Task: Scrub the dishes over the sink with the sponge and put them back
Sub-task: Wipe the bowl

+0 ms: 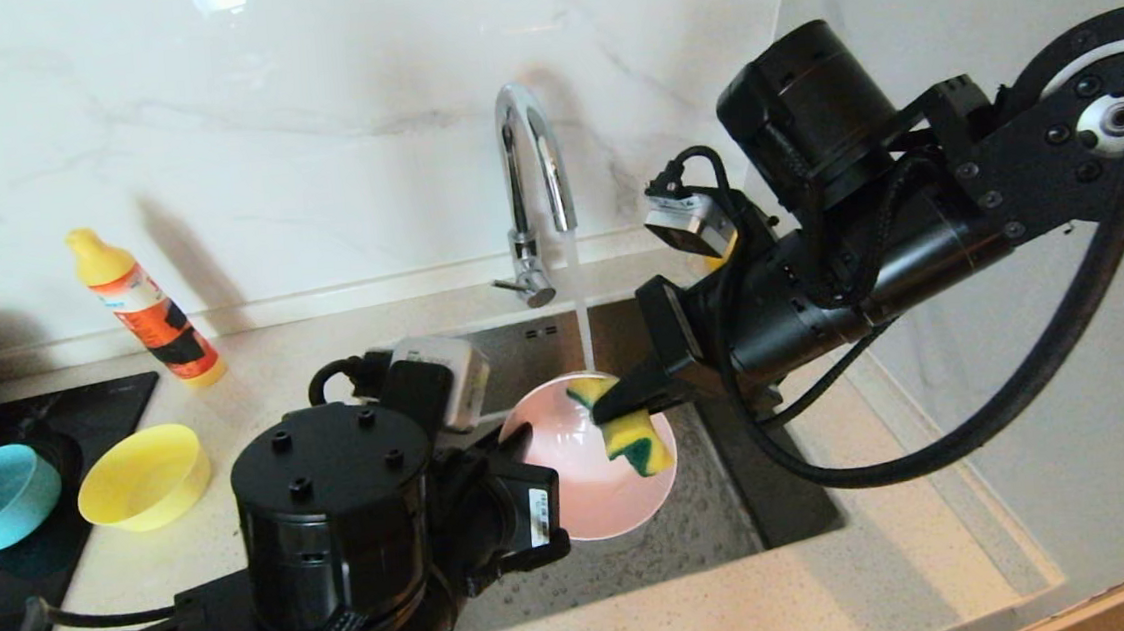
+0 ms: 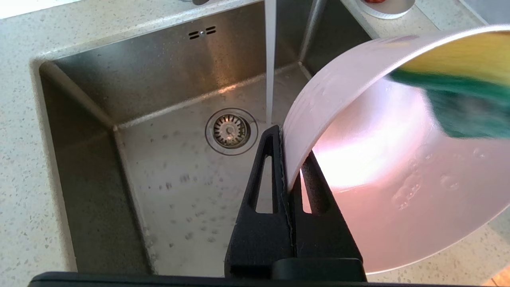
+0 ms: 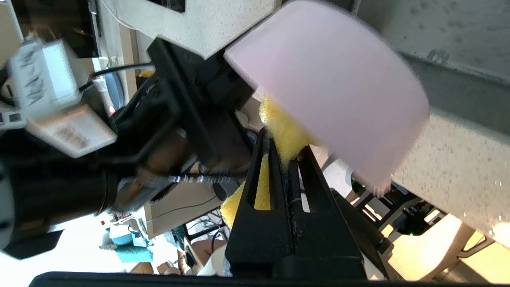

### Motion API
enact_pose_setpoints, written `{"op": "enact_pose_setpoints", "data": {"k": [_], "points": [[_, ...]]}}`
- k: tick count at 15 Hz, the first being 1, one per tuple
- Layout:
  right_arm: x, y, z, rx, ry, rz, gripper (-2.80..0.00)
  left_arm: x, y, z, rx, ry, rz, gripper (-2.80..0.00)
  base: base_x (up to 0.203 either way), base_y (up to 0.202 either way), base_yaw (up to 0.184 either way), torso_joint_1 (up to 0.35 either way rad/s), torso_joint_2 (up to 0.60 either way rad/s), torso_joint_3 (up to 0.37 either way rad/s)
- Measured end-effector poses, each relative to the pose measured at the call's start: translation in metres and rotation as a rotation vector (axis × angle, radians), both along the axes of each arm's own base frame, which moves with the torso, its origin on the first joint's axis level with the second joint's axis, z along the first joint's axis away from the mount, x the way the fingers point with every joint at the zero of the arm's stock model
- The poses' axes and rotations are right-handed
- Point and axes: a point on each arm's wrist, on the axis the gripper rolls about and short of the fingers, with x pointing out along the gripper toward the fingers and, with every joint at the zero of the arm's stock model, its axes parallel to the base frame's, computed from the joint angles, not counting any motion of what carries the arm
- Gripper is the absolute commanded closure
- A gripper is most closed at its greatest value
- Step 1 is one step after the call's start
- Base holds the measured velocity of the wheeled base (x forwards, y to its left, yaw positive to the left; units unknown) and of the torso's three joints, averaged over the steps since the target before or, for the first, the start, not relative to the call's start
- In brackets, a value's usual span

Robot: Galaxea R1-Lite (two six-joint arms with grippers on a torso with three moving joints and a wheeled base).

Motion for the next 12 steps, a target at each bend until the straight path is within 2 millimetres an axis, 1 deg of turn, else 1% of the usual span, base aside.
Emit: {"op": "enact_pose_setpoints", "data": {"k": [2,7,12], "points": [[-0.004,-0.004,-0.002,-0.013,0.012,-0.002,0.0,0.0,0.001,0.001,-0.005,-0.003,0.003,0.0,0.0,0.0,0.0,0.0,0.0,0.0],[-0.011,-0.011,-0.017,-0.063,0.048,-0.009,0.0,-0.003,0.005,0.011,-0.034,-0.025,0.008,0.0,0.0,0.0,0.0,0.0,0.0,0.0],[-0.011,-0.006,-0.022,-0.073,0.06,0.005,0.0,0.0,0.009,0.021,-0.061,-0.049,0.019,0.0,0.0,0.0,0.0,0.0,0.0,0.0]]}}
